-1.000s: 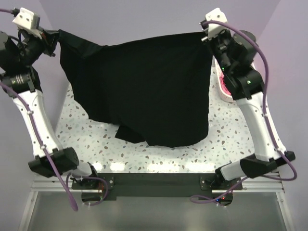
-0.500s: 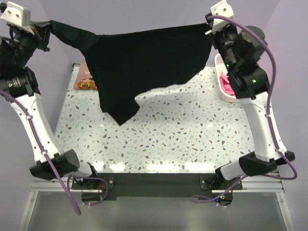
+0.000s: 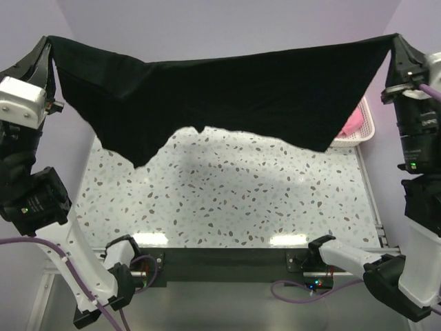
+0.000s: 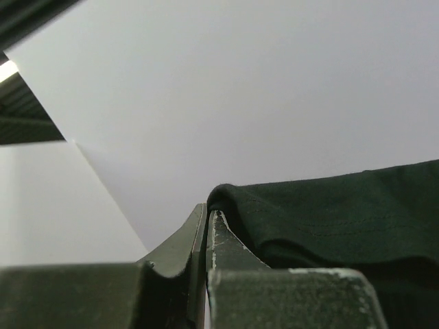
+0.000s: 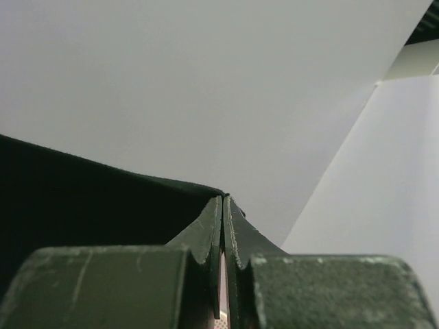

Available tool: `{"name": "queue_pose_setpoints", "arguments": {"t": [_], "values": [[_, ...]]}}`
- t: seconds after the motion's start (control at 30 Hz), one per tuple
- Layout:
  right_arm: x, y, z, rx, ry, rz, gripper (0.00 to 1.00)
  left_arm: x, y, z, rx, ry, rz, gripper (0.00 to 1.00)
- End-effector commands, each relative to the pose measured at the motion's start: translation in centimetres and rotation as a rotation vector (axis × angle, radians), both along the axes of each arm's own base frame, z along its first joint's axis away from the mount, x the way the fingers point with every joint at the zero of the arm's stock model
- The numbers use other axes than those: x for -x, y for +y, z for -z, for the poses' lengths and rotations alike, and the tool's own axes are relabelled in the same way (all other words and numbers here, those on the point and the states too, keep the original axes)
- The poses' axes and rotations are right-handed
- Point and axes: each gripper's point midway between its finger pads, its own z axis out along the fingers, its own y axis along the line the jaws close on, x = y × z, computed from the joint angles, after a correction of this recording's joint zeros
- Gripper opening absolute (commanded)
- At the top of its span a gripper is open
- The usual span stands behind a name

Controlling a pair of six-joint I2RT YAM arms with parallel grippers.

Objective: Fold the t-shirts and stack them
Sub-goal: Flatten the tshirt out

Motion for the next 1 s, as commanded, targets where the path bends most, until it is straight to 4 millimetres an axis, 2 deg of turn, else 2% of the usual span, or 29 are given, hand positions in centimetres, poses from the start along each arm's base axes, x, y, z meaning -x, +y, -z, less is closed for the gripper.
{"name": "queue_pose_setpoints", "arguments": {"t": [0.0, 0.13, 0.23, 0.27, 0.3, 0.37, 0.4, 0.47, 0.5, 0.53, 0.57, 0.6, 0.63, 0.67, 0.7, 0.73, 0.77, 0.8, 0.83, 0.87, 0.9, 0.93, 0.97], "values": [[0.5, -1.1, -1.4, -0.016, -0.038, 0.052, 0.00, 1.8, 0.9, -3.1, -0.037, -0.137, -0.107, 0.00], [-0.2, -1.6, -2.4, 0.010, -0.071, 0.111, 0.00, 2.2, 1.1, -3.8, -0.055, -0.154, -0.137, 0.00], [-2.7, -1.3, -1.6, 0.061, -0.053, 0.164, 0.00, -0.4, 2.0, -2.5, -0.036, -0.056, -0.123, 0.00], [-3.5, -1.1, -1.0, 0.080, -0.044, 0.174, 0.00, -2.8, 2.9, -0.8, -0.020, 0.033, -0.108, 0.00], [-5.3, -0.3, 0.8, 0.115, -0.002, 0.174, 0.00, -3.8, 2.3, 0.3, -0.048, 0.084, -0.058, 0.00], [-7.2, 0.4, 2.5, 0.150, 0.027, 0.183, 0.00, -6.6, 2.5, 3.7, -0.047, 0.220, 0.017, 0.00], [-9.2, 1.2, 5.2, 0.188, 0.085, 0.177, 0.00, -8.1, 2.1, 6.7, -0.060, 0.310, 0.095, 0.00], [-11.1, 2.1, 7.8, 0.235, 0.125, 0.176, 0.00, -10.3, 1.9, 10.7, -0.045, 0.412, 0.165, 0.00], [-12.9, 2.8, 11.0, 0.273, 0.179, 0.171, 0.00, -11.9, 2.1, 13.4, -0.024, 0.481, 0.176, 0.00], [-13.9, 3.4, 12.8, 0.311, 0.207, 0.160, 0.00, -13.5, 2.0, 16.6, 0.007, 0.581, 0.187, 0.00], [-14.8, 3.5, 14.4, 0.327, 0.234, 0.160, 0.00, -14.9, 0.4, 19.5, -0.037, 0.636, 0.214, 0.00], [-16.1, 3.9, 17.5, 0.359, 0.285, 0.151, 0.00, -16.0, 0.3, 21.8, -0.031, 0.688, 0.193, 0.00], [-17.5, 4.4, 19.7, 0.383, 0.322, 0.140, 0.00, -17.1, 0.0, 24.2, -0.028, 0.738, 0.201, 0.00], [-18.4, 4.4, 21.5, 0.392, 0.354, 0.137, 0.00, -18.0, -1.3, 28.3, -0.021, 0.824, 0.234, 0.00], [-19.5, 4.5, 24.3, 0.405, 0.403, 0.127, 0.00, -19.1, -1.1, 30.6, -0.011, 0.869, 0.190, 0.00], [-20.3, 4.7, 26.0, 0.416, 0.432, 0.118, 0.00, -20.8, -1.2, 33.5, -0.002, 0.921, 0.181, 0.00], [-21.8, 5.0, 28.8, 0.434, 0.483, 0.109, 0.00, -21.6, -1.8, 36.4, -0.006, 0.978, 0.190, 0.00], [-22.7, 5.0, 31.1, 0.447, 0.520, 0.102, 0.00, -22.7, -1.4, 38.2, 0.003, 1.013, 0.156, 0.00], [-23.4, 5.2, 32.8, 0.464, 0.553, 0.095, 0.00, -24.7, -1.2, 41.3, 0.020, 1.068, 0.146, 0.00], [-25.0, 5.2, 36.4, 0.487, 0.623, 0.092, 0.00, -25.8, -1.3, 42.0, 0.028, 1.087, 0.145, 0.00], [-25.8, 5.2, 37.7, 0.490, 0.640, 0.086, 0.00, -27.1, -0.8, 43.4, 0.035, 1.114, 0.117, 0.00], [-26.6, 5.3, 39.5, 0.504, 0.673, 0.082, 0.00, -29.0, -0.5, 46.9, 0.055, 1.185, 0.103, 0.00], [-27.7, 5.0, 42.3, 0.519, 0.724, 0.085, 0.00, -30.8, 0.0, 46.4, 0.064, 1.173, 0.075, 0.00]]}}
